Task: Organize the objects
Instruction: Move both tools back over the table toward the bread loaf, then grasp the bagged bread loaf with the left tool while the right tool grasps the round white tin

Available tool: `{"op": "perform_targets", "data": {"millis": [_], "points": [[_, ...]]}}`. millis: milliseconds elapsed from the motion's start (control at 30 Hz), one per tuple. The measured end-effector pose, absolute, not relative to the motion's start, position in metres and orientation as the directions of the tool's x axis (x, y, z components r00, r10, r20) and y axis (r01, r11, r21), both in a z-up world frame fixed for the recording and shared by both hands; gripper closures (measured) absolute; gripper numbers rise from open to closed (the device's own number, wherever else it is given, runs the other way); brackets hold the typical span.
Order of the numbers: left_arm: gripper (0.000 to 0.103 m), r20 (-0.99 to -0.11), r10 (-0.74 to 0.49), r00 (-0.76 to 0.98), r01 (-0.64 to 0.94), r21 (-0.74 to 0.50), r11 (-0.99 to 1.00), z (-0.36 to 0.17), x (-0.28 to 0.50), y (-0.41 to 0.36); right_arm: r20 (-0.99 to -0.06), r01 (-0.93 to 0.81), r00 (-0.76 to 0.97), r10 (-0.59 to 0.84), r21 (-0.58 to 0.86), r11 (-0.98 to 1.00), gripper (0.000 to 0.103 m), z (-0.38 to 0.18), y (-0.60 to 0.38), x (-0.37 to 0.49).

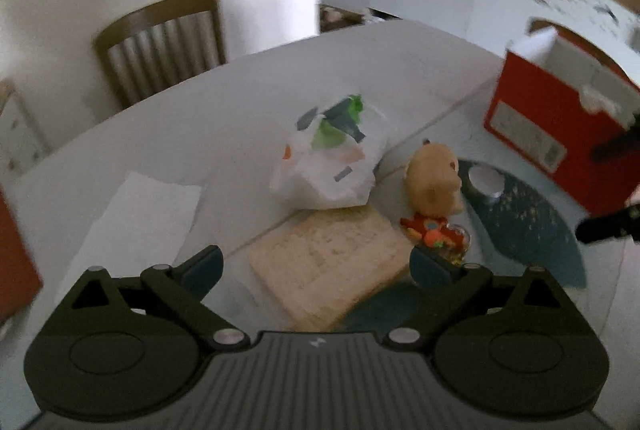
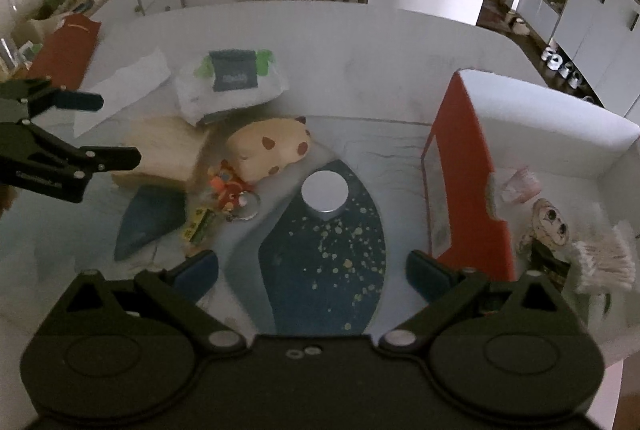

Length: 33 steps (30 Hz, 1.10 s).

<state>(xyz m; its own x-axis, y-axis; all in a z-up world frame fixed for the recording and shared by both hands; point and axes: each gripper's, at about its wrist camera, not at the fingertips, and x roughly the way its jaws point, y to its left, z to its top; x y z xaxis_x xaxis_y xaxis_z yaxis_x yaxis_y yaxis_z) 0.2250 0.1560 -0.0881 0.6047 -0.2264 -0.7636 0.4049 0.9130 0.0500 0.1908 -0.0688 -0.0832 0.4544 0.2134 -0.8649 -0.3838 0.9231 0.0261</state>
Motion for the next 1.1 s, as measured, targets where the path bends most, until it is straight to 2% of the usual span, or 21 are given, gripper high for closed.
{"op": "perform_targets", "data": {"millis": [267,433,733,933,1100], "points": [[0.003,-0.783,-0.318,0.535,0.602,0.089,0.793,-0.105,0.242,0.153,-0.874,-0.398,0.450,0.182,-0.013,0.917,0.004,-0.097,-0.058,0.208],[0.003,-0.794,-0.339,0.504,0.666,0.108,0.738,-0.114,0.254,0.152,-0.880,-0.405,0.439,0.181,-0.014,0.914,0.004,-0.104,-0.053,0.221],[0.000,-0.811,-0.438,0.387,0.731,-0.020,0.682,-0.128,0.269,0.159,-0.894,-0.413,0.411,0.177,-0.010,0.910,0.010,-0.123,-0.046,0.244],[0.000,-0.812,-0.441,0.383,0.734,-0.023,0.679,-0.134,0.271,0.160,-0.905,-0.408,0.395,0.161,-0.015,0.913,0.019,-0.137,-0.047,0.257],[0.000,-0.809,-0.424,0.408,0.723,0.002,0.691,-0.139,0.271,0.158,-0.903,-0.409,0.397,0.166,-0.013,0.912,0.022,-0.141,-0.046,0.266]]}}
